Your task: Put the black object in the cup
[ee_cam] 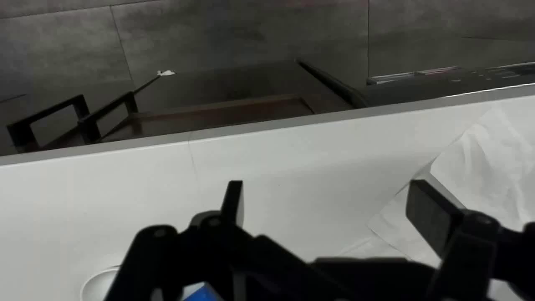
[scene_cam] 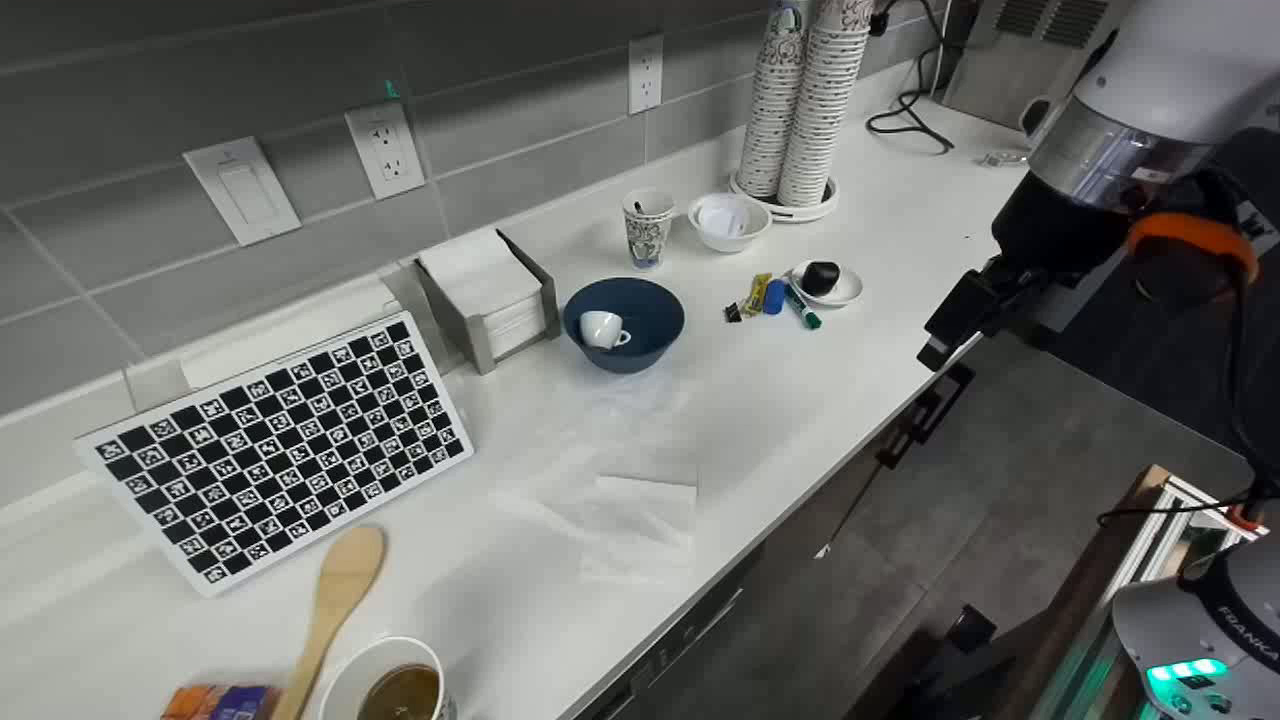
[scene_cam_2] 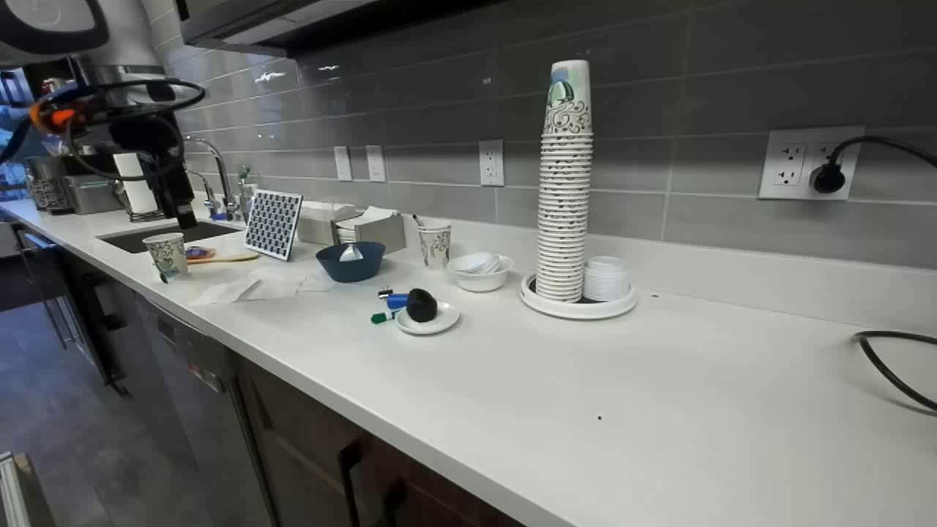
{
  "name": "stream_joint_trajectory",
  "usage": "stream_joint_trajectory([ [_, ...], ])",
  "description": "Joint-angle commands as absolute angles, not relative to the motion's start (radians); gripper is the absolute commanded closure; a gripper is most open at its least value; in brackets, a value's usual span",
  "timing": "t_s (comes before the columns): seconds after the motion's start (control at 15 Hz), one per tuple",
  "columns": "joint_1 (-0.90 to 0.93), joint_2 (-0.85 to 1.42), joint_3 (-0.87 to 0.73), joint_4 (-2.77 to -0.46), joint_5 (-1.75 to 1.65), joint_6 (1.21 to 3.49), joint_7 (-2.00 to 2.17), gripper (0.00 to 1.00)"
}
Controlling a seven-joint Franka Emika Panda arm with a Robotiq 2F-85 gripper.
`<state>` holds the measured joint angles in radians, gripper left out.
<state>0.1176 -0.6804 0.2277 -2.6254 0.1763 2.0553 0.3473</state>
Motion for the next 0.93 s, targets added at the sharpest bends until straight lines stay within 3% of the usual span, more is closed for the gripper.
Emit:
stream_joint_trajectory([
  [0.0,0.118,-0.680,0.226,-2.624,0.175,2.053,0.348,0.00],
  [0.33,0.092,-0.649,0.242,-2.609,0.161,2.087,0.387,0.00],
  [0.67,0.009,-0.413,0.192,-2.484,0.057,2.215,0.301,0.00],
  [0.87,-0.086,-0.251,0.224,-2.379,-0.086,2.272,0.463,0.00],
])
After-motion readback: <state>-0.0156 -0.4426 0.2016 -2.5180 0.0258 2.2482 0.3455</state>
